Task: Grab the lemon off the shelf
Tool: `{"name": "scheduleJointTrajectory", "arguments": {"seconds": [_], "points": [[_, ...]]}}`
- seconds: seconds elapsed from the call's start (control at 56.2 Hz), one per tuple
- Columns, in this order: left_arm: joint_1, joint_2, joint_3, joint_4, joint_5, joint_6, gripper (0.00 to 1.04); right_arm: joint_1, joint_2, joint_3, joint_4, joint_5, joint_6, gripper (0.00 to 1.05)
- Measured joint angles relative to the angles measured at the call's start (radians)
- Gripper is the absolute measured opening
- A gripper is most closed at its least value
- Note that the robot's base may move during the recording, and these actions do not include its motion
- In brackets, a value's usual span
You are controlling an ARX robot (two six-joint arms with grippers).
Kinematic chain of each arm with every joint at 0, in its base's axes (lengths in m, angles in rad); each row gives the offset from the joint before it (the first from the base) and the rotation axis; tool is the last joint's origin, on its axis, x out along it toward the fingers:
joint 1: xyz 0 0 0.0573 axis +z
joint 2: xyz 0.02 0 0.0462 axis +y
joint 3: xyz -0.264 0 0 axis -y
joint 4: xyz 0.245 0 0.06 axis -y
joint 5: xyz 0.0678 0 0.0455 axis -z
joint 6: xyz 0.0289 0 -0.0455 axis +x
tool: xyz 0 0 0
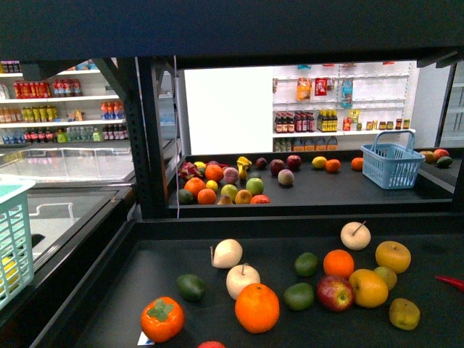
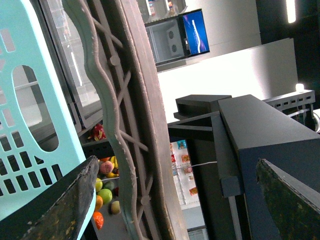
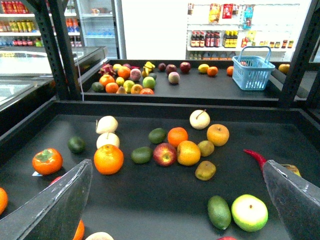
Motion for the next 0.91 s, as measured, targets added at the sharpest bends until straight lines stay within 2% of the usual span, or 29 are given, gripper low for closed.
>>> {"name": "scheduleJointTrajectory", "arguments": {"seconds": [0.285, 0.534, 0.747, 0.907], "points": [[0.007, -0.061, -0.011, -0.161, -0.059, 0.095, 0.97, 0.0, 0.0, 0.0, 0.0, 0.0, 0.0, 1.02], [0.0, -0.203, -0.045, -0.36, -0.159, 0.252, 0.97, 0.0, 0.0, 0.0, 0.0, 0.0, 0.0, 1.02], [-0.071, -0.565, -0.163, -0.705, -0.314, 0.654, 0.97, 0.0, 0.0, 0.0, 0.0, 0.0, 0.0, 1.02], [-0.18, -0.885, -0.285, -0.852, -0.344, 0.856, 0.97, 0.0, 0.0, 0.0, 0.0, 0.0, 0.0, 1.02]]}}
